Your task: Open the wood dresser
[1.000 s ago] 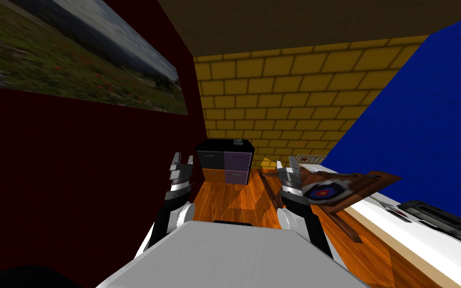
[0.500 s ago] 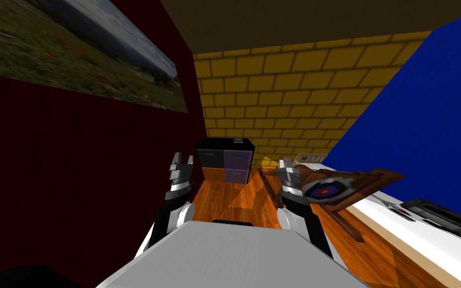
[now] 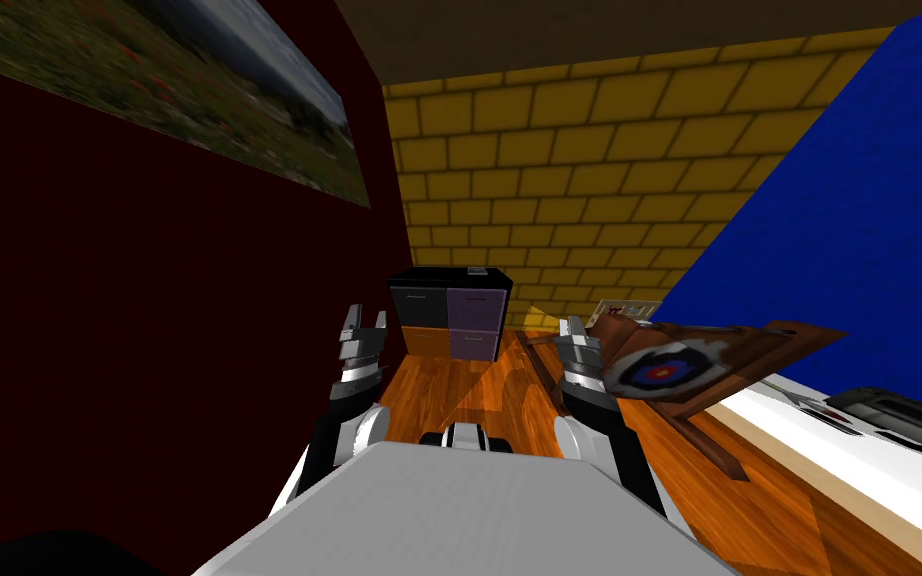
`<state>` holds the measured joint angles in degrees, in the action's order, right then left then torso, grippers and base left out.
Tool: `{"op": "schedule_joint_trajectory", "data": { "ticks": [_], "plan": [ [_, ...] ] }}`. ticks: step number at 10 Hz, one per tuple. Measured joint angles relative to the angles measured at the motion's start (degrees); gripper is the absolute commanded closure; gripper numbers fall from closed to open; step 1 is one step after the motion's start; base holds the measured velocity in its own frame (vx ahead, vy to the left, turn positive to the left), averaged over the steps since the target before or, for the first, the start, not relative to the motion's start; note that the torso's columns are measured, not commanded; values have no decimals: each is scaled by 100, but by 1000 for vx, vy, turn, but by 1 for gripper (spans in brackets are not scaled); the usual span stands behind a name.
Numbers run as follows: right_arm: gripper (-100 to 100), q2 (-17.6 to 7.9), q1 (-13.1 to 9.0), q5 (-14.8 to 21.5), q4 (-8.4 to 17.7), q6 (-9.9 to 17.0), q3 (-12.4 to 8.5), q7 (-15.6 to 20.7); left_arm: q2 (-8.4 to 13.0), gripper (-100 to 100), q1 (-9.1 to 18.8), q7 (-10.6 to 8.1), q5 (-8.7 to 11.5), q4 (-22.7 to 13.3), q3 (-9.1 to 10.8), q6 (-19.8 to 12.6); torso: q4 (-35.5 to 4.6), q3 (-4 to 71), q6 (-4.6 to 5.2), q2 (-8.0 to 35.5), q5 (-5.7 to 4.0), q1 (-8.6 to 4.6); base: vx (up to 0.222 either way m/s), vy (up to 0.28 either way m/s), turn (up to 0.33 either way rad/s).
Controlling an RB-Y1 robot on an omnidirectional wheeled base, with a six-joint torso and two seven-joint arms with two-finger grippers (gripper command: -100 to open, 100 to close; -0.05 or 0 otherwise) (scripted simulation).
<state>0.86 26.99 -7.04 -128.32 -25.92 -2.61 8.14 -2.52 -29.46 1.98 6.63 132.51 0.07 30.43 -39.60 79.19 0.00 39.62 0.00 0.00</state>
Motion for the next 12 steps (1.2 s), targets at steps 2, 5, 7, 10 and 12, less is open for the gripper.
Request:
{"op": "schedule_joint_trajectory", "data": {
  "ticks": [2,5,7,10,12],
  "plan": [
    [0,0,1,0,3,1,0,0,303,-100,56,9,-1,-89,-20,-2,-244,509,0,243,0,-1,21,-15,14],
    [0,0,1,0,3,1,0,0,766,-100,236,36,8,-347,-52,-38,-267,540,-1,264,0,-1,37,-26,20],
    [0,1,2,0,3,1,0,0,1022,-100,439,30,38,-655,-41,-20,-267,540,0,263,-1,-4,52,-42,27],
    [0,1,2,0,3,1,0,0,1271,-100,785,60,69,-1111,-71,-72,-269,538,0,267,-1,-1,47,-45,23],
    [0,0,1,0,3,1,0,0,1341,-100,934,67,79,-1394,-90,-50,-270,535,0,272,2,5,42,-32,28]
  ]
}}
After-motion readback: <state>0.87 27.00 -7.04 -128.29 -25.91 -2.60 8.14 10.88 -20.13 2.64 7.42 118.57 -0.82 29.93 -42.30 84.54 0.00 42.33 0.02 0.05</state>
